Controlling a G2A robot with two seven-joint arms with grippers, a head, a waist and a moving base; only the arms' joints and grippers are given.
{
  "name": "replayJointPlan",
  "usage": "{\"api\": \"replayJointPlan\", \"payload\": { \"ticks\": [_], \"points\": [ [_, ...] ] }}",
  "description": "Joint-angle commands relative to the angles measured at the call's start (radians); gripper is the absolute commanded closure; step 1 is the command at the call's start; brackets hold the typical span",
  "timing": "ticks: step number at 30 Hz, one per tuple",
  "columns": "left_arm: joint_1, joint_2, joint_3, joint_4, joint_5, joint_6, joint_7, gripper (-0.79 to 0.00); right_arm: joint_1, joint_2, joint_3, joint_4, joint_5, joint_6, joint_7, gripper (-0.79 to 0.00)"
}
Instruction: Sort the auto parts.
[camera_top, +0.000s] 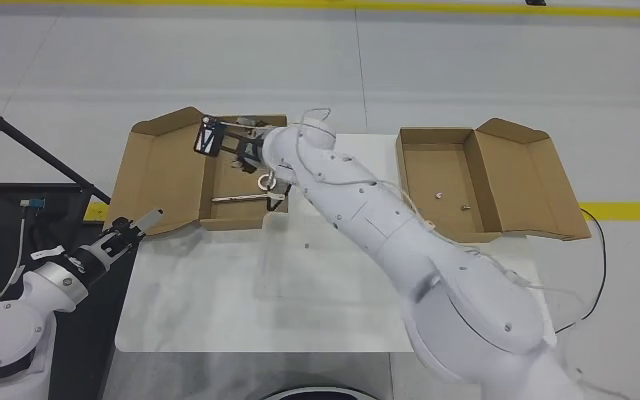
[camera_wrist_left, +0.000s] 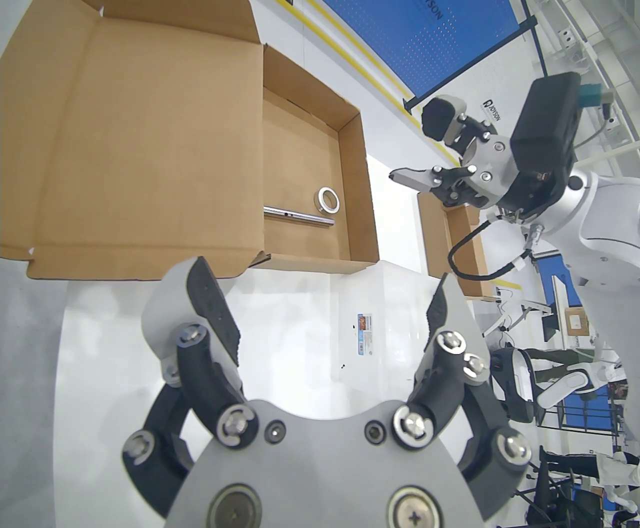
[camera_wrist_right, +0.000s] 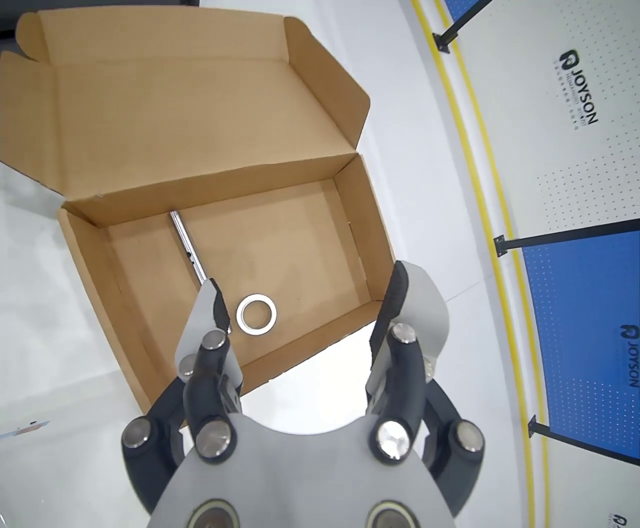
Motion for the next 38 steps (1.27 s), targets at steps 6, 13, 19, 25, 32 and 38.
{"api": "replayJointPlan", "payload": {
  "ticks": [6, 13, 19, 25, 32, 38],
  "points": [
    [0.002, -0.002, 0.012, 0.001, -0.005, -0.005, 0.033, -0.785, -0.194, 0.176, 0.144, -0.486, -0.132, 0.076, 0.114, -0.646],
    [-0.008, -0.001, 0.039, 0.002, -0.027, -0.024, 0.062, -0.785, -0.705, 0.379, 0.472, -1.309, -0.365, -0.039, 0.444, -0.659],
    [-0.022, -0.003, 0.066, 0.004, -0.068, -0.058, 0.105, -0.785, -1.020, 0.443, 0.644, -1.646, -0.481, -0.114, 0.469, -0.699],
    [-0.024, -0.010, 0.103, 0.009, -0.151, -0.102, 0.174, -0.785, -1.280, 0.482, 0.795, -1.821, -0.587, -0.118, 0.348, -0.767],
    [-0.022, -0.014, 0.141, 0.022, -0.194, -0.129, 0.207, -0.785, -1.457, 0.503, 0.912, -1.862, -0.624, -0.099, 0.243, -0.784],
    [-0.022, -0.014, 0.142, 0.022, -0.193, -0.129, 0.206, -0.784, -1.460, 0.503, 0.915, -1.861, -0.623, -0.101, 0.240, -0.784]
  ]
}}
